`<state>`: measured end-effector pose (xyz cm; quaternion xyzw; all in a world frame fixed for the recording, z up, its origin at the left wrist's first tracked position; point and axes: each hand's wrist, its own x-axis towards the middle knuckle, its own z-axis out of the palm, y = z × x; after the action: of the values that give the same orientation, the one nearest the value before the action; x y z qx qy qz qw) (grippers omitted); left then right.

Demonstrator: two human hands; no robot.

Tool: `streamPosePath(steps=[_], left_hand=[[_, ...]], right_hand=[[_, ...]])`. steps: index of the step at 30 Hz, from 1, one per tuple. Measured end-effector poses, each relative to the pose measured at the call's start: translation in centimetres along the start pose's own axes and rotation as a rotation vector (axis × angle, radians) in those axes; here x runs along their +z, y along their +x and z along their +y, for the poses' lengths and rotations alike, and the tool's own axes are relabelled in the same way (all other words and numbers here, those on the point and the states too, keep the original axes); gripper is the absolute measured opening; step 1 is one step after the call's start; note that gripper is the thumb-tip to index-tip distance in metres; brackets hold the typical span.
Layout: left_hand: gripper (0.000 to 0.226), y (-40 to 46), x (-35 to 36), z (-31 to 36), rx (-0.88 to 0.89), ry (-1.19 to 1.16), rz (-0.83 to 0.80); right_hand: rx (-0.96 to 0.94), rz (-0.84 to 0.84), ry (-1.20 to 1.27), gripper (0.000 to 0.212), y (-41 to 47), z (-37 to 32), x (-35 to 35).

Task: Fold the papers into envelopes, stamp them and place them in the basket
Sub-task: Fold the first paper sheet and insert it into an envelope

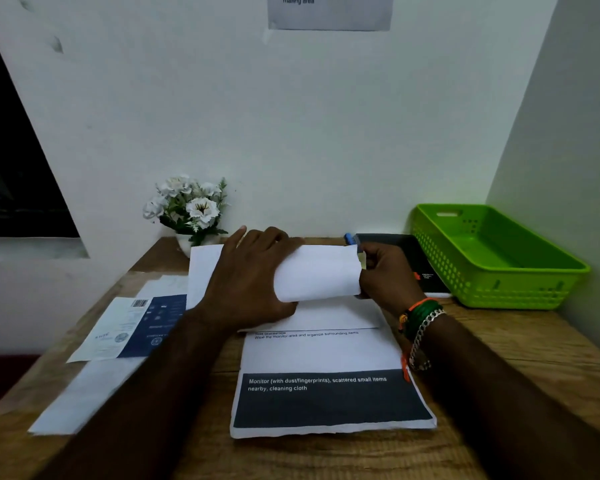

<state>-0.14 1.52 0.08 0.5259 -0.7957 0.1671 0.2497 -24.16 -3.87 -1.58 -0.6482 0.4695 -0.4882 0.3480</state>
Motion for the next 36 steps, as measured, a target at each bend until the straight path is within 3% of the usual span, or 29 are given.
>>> streamPosePath(steps=[5, 6, 8, 10, 12, 15, 18, 22, 28, 31, 36], left_hand=[[0.100, -0.1, -0.1, -0.8, -0.034, -0.014, -0.034], [0.103, -0.1, -0.1, -1.2, -0.050, -0.010, -0.031], [0.109, -0.1, -0.4, -1.9, -0.080, 0.006, -0.037], [0.112, -0.2, -0.5, -2.6, -0.099, 0.023, -0.048], [0.112, -0.2, -0.5, -3.0, -0.112, 0.023, -0.054], [0.109, -0.3, -0.4, -3.3, -0.126, 0.006, -0.048], [0.109, -0.3, -0.2, -3.4, -0.138, -0.013, -0.055], [0.111, -0.4, 0.3, -3.6, -0.156, -0.030, -0.070], [0.118, -0.3, -0.1, -3.8, -0.186, -0.034, -0.036], [0.121, -0.3, -0.3, -3.9, -0.189, -0.035, -0.010], [0.122, -0.3, -0.7, -4.4, -0.213, -0.010, 0.032]], right_hand=[[0.031, 0.000, 0.114, 0.009, -0.3, -0.8, -0.4], [0.013, 0.012, 0.049, 0.007, -0.1, -0.7, -0.7], [-0.085, -0.027, -0.302, 0.015, 0.3, -0.1, -1.8], [-0.151, -0.199, -0.628, 0.026, 0.1, -0.1, -2.7], [-0.153, -0.368, -0.738, 0.032, -0.5, -0.5, -3.1], [-0.172, -0.460, -0.800, 0.054, -1.1, -1.0, -3.1], [-0.163, -0.456, -0.786, 0.059, -1.0, -1.1, -2.9], [-0.168, -0.433, -0.735, 0.050, -0.9, -1.0, -2.9], [-0.158, -0.357, -0.546, 0.015, -0.3, -0.4, -3.4], [-0.168, -0.335, -0.433, 0.008, 0.2, -0.6, -4.7], [-0.184, -0.087, -0.251, 0.018, 0.7, -0.8, -7.7]])
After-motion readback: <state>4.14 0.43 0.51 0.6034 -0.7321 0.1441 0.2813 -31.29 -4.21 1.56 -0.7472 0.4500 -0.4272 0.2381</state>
